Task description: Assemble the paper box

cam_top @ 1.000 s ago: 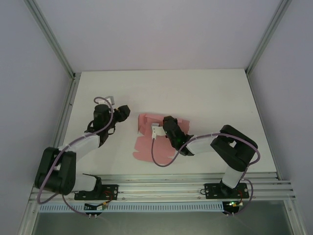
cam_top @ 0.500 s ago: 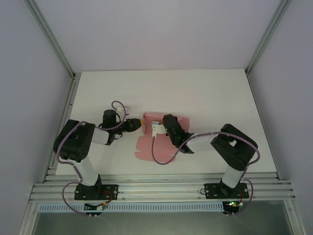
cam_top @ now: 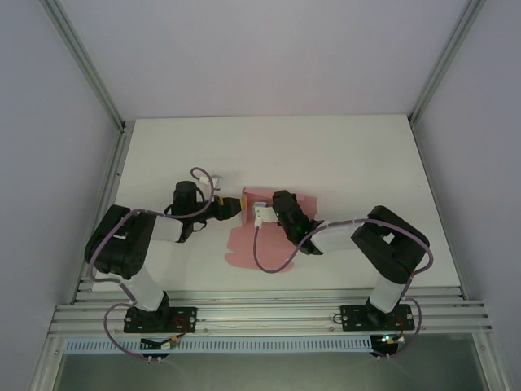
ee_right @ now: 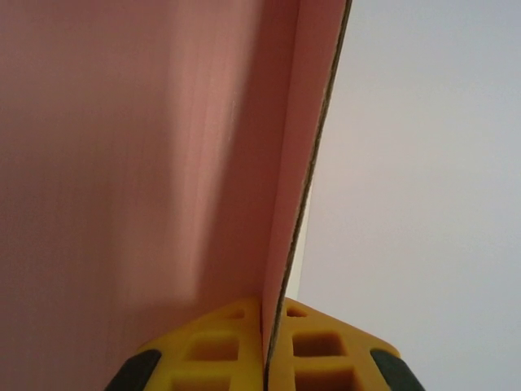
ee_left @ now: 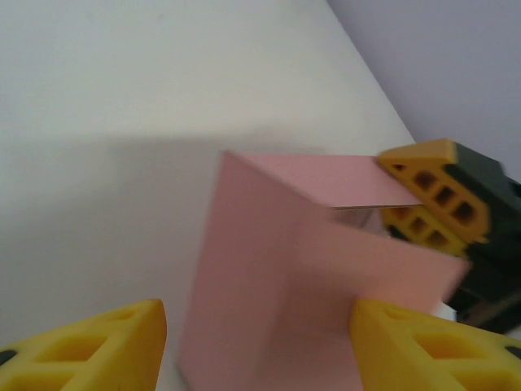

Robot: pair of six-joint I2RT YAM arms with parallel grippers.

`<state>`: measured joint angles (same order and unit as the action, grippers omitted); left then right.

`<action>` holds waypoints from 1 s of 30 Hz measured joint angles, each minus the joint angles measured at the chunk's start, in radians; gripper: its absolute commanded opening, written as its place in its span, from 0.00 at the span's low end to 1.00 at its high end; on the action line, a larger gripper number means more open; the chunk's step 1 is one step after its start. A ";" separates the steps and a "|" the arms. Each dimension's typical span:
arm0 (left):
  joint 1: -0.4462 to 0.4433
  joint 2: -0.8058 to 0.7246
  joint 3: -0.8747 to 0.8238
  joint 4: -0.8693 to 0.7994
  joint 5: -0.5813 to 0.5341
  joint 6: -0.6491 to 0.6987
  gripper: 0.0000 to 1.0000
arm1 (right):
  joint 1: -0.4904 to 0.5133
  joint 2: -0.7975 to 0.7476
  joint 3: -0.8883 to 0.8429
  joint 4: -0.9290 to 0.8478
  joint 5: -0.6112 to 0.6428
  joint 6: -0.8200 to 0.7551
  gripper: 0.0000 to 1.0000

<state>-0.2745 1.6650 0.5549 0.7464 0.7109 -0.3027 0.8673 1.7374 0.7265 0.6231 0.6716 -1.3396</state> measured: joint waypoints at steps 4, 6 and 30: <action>-0.010 -0.011 0.000 -0.012 0.027 0.019 0.58 | 0.000 0.000 0.003 0.000 -0.003 0.000 0.00; -0.011 -0.005 0.000 -0.011 0.038 0.024 0.54 | 0.000 0.000 0.003 0.000 -0.003 -0.001 0.00; -0.038 -0.002 0.082 -0.092 -0.080 0.110 0.45 | -0.127 0.009 0.182 -0.056 -0.170 -0.138 0.00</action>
<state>-0.3126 1.6627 0.6373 0.6548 0.6308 -0.1928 0.7399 1.7462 0.9085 0.5671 0.5014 -1.4776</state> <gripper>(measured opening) 0.462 0.059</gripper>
